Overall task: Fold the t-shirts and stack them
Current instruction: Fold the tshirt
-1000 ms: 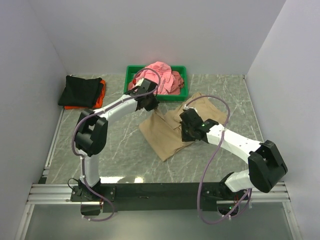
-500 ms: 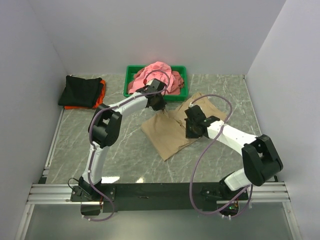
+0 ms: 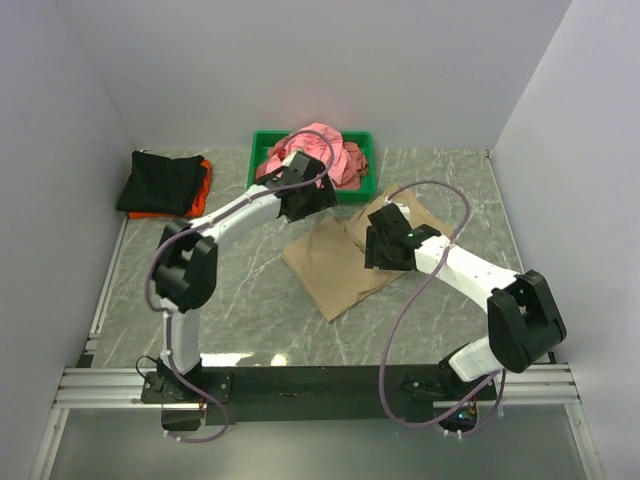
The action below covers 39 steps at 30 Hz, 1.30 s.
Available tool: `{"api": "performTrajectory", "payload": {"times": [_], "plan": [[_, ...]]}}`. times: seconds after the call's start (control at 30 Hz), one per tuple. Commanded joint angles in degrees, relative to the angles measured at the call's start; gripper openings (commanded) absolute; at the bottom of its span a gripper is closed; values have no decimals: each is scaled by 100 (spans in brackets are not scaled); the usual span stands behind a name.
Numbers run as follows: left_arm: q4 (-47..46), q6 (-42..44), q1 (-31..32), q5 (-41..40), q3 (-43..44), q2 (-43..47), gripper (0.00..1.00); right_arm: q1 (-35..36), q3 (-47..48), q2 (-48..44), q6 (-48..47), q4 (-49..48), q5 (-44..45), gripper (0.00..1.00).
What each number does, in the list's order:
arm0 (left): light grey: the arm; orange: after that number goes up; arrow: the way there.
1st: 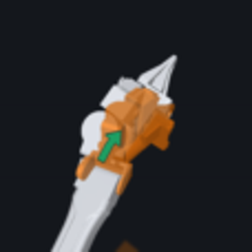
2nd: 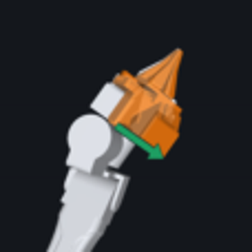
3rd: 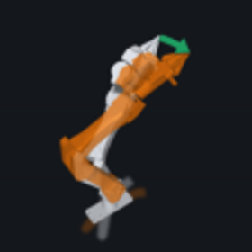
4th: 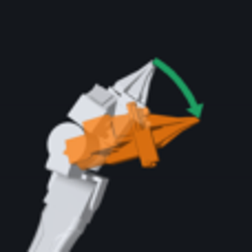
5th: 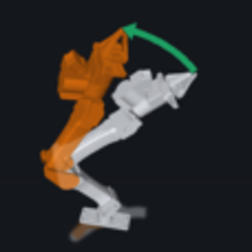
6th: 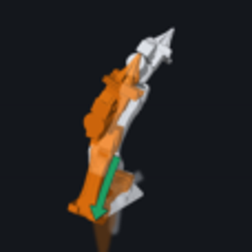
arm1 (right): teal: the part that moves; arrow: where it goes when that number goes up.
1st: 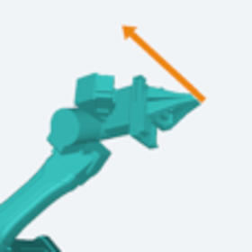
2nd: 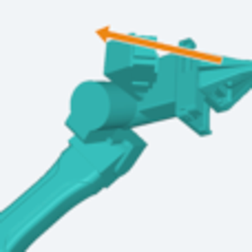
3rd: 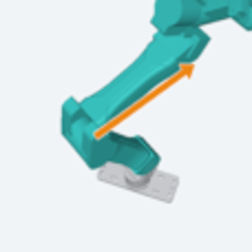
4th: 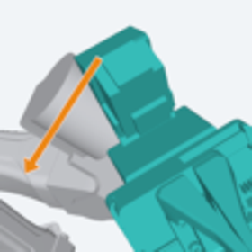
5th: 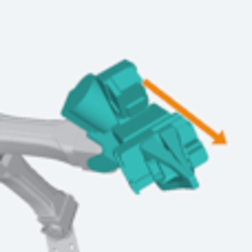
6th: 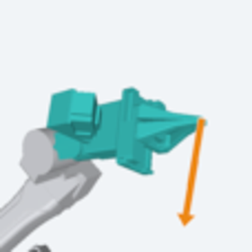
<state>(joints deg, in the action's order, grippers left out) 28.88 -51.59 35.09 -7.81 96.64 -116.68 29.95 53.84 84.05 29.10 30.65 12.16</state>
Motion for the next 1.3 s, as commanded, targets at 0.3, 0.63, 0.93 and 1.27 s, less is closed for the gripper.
{"api": "performTrajectory", "payload": {"times": [0.3, 0.63, 0.93, 1.27], "plan": [[188, -122, -537, -1012, -2094, 2754, 99, 2081, 1144, 496, -712, -69, 40, 72], [889, -790, -1733, -1406, -4915, 5548, 99, 2893, 2701, 2536, -941, 723, 884, 63], [1233, -1063, -1822, -1442, -5375, 6219, 99, 3042, 2833, 3117, -1170, 661, 594, 54], [1295, -1037, -1830, -1539, -5164, 6061, 99, 3332, 2842, 3171, -942, 942, 279, 0]]}}
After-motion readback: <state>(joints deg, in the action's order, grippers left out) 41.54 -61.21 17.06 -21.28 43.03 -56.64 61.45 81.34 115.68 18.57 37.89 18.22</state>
